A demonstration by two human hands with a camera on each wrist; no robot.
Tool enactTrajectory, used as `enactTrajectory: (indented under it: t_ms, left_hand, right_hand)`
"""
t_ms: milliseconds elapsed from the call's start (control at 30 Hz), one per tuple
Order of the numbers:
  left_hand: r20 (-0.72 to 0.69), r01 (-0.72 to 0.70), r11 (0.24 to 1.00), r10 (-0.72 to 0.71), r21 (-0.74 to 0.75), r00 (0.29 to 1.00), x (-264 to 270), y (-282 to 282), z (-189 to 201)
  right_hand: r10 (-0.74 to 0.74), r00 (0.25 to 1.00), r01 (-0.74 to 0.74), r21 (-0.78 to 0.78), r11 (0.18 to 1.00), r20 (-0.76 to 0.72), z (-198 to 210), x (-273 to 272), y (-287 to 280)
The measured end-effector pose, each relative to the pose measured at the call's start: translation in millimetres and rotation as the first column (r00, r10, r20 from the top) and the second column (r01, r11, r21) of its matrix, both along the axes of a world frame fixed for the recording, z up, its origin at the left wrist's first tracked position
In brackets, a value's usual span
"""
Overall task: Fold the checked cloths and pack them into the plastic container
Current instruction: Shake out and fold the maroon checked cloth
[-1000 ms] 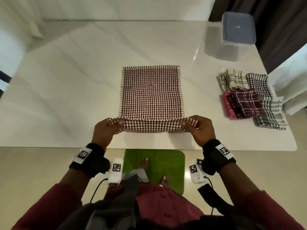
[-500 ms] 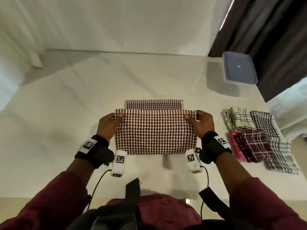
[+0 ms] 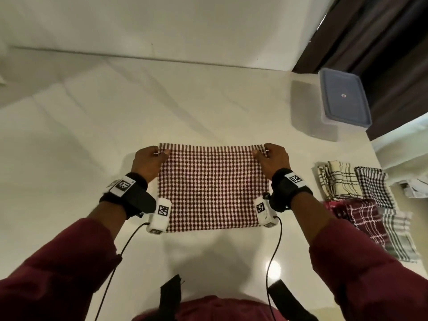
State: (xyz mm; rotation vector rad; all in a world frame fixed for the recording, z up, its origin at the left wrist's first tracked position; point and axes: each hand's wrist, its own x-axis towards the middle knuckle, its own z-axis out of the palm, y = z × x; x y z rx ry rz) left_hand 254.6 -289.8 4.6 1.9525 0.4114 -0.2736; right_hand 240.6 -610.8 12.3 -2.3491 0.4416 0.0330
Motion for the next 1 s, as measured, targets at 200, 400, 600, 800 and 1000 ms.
enactTrajectory:
  t_ms: [200,400,600,800,1000]
  left_hand:
    - [-0.071,0.084,0.994,-0.079,0.066,0.994,24.9,4.5,-17.2]
    - [-0.035,0.185,0.88,-0.189,0.438,0.981,17.4,1.7,-17.3]
    - [-0.389,0.75,0.237,-0.736,0.618,0.554,-14.4,-3.9,-9.5]
    - [-0.639,0.838,-0.01,-0.652,0.546,0.408,-24.5,-3.2,-24.7]
    - [-0.612,0.834,0.024,-0.668,0.551,0.423,-20.9,-0.4,-28.3]
  right_hand:
    - [0.027,0.997,-0.031,-0.062,0.998,-0.066,-19.4,30.9,-4.6]
    - [0.033,0.976,-0.086,-0.243,0.966,-0.214,-30.4,24.4,9.0]
    - [0.675,0.632,-0.773,-0.236,0.59,-0.381,-20.7,-6.1,104.2]
    - [0.761,0.426,-0.904,-0.265,0.336,-0.488,-49.8,-14.5,150.6]
    - [0.711,0.514,-0.857,-0.269,0.439,-0.479,-52.1,-20.7,91.5]
